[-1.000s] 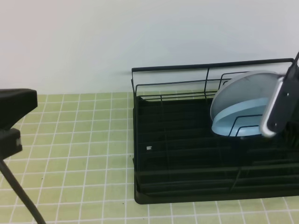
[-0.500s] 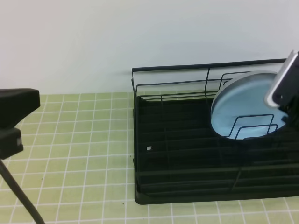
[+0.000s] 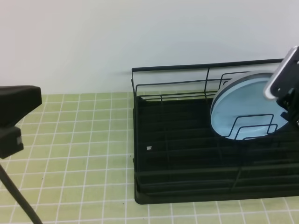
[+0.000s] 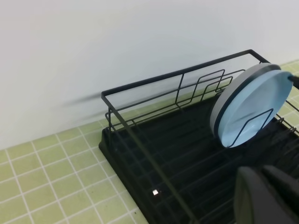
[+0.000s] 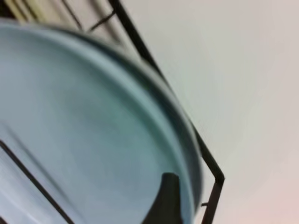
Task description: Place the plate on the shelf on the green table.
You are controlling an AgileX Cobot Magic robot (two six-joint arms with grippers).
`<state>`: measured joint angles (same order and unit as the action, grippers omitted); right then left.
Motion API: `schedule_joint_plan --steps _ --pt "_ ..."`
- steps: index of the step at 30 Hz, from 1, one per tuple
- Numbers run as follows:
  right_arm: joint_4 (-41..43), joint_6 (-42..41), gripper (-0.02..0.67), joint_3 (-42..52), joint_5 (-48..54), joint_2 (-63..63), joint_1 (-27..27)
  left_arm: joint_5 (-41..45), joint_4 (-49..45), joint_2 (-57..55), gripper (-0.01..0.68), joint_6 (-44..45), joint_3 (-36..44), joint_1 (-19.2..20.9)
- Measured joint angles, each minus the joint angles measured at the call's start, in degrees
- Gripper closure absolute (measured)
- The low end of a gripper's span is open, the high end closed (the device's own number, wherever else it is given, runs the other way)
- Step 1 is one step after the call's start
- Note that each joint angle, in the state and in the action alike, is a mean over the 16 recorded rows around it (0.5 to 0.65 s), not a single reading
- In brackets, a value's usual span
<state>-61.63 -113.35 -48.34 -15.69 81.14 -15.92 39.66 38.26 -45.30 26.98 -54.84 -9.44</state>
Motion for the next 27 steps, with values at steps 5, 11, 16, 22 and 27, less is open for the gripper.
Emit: schedule_joint_plan --steps 5,11,16,22,27 --pt "-9.0 -3.3 0.030 0.0 1.4 -2.7 0.0 0.0 0.0 0.0 0.673 0.1 0.0 0.0" --pt "-22.5 -6.6 0.219 0.0 1.6 -8.8 -0.1 0.8 0.0 0.0 0.673 -0.1 0.0 0.0" --pt "-32.4 -5.4 0.422 1.1 2.0 -17.5 -0.1 2.1 0.0 0.0 0.673 -0.6 0.0 0.0" --pt "-39.6 -0.1 0.621 6.4 7.1 -31.6 -0.1 4.8 0.0 0.1 0.673 -1.6 0.0 0.0" --pt "-41.7 5.1 0.653 14.3 13.1 -42.5 -0.1 6.3 -0.2 1.2 0.673 -2.9 0.5 0.0"
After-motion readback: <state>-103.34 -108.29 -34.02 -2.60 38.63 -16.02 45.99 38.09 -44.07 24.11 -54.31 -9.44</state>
